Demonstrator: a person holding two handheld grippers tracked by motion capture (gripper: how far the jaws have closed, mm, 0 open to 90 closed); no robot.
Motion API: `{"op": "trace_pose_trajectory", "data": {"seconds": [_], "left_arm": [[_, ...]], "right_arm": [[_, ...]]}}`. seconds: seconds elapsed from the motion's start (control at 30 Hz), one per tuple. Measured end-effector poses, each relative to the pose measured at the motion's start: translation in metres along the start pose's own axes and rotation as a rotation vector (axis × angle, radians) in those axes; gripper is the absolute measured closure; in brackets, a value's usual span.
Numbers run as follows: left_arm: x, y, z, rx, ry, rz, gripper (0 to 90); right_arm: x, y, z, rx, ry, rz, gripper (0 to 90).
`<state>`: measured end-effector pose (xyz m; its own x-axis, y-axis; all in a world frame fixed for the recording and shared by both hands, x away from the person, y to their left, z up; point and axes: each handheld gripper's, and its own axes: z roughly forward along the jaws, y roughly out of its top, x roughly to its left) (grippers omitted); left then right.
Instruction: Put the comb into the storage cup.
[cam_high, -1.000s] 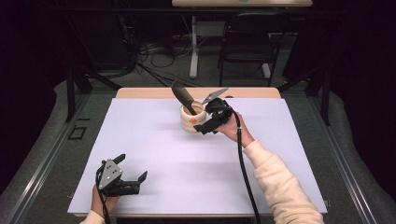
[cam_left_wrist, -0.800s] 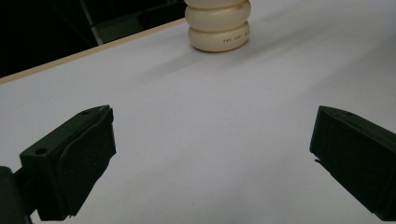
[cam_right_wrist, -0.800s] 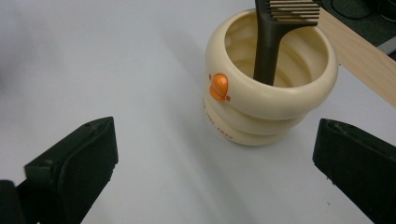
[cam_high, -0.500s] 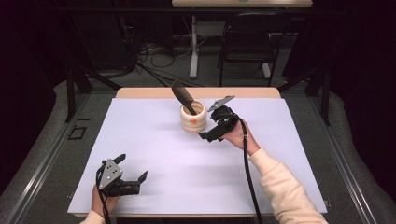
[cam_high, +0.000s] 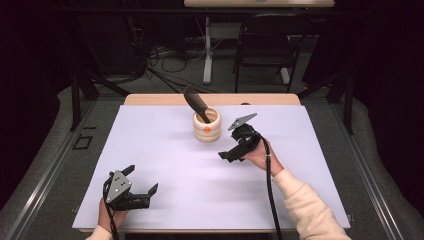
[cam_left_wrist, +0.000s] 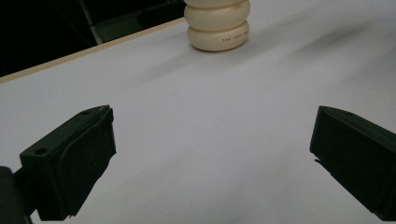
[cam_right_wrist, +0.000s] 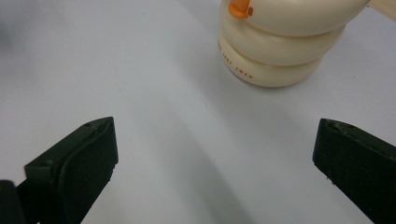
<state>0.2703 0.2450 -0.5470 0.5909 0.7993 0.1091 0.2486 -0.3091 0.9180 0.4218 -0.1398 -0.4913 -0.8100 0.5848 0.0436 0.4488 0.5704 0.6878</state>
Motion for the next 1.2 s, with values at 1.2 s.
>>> {"op": "trace_pose_trajectory", "data": {"seconds": [1.2], "left_arm": [[-0.001,0.000,0.000,-0.002,-0.002,0.003,0.0]], "right_arm": [[0.031,-0.042,-0.014,0.011,0.017,-0.017,0.0]]}}
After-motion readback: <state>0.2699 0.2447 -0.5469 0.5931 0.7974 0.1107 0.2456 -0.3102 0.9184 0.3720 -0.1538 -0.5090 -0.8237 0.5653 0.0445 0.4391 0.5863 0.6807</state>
